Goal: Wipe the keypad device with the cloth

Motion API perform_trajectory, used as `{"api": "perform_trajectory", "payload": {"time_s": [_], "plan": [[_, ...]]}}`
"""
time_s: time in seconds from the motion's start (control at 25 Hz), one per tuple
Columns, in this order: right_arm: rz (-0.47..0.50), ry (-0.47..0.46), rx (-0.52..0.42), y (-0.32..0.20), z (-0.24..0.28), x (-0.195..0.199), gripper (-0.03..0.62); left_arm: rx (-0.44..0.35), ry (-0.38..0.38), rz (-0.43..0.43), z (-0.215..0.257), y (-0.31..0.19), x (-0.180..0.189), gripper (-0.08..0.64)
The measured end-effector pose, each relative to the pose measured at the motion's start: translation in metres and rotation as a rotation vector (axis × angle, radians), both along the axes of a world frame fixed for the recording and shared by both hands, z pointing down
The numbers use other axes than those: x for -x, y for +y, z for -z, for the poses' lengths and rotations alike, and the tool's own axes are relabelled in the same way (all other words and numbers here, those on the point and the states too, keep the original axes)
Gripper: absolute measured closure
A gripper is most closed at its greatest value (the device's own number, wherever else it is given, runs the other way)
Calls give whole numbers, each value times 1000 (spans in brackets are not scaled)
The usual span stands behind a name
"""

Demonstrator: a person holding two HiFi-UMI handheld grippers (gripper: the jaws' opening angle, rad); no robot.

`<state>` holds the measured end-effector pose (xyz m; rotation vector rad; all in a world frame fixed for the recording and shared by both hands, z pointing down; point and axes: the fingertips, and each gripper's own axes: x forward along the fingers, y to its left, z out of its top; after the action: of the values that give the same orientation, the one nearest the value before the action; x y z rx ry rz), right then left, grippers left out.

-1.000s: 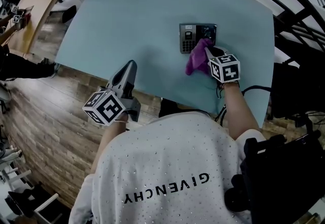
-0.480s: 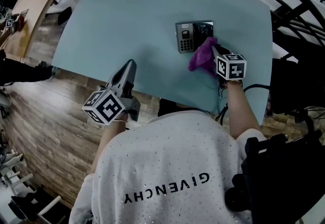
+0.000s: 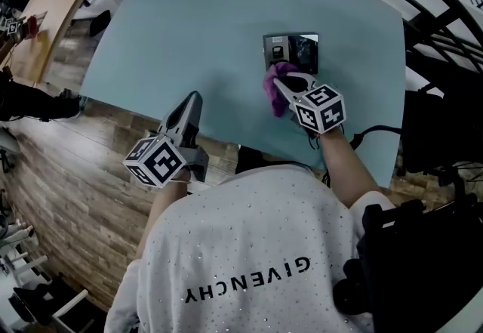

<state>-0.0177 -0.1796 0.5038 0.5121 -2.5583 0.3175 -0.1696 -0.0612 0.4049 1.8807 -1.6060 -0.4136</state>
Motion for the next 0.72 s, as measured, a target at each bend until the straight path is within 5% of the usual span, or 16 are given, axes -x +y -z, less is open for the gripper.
{"api": "perform_trajectory", "payload": {"time_s": [0.12,0.24,0.72], "plan": [[144,142,-96,25,-18,17,566,1,0,11,2,5,6,560],[171,253,-166,21,-33,12,566,-3,-7,25,4,8,11,560],[-243,245,-11,-47,-44,-75,565,-23,-4,36,8,9,9,560]]}}
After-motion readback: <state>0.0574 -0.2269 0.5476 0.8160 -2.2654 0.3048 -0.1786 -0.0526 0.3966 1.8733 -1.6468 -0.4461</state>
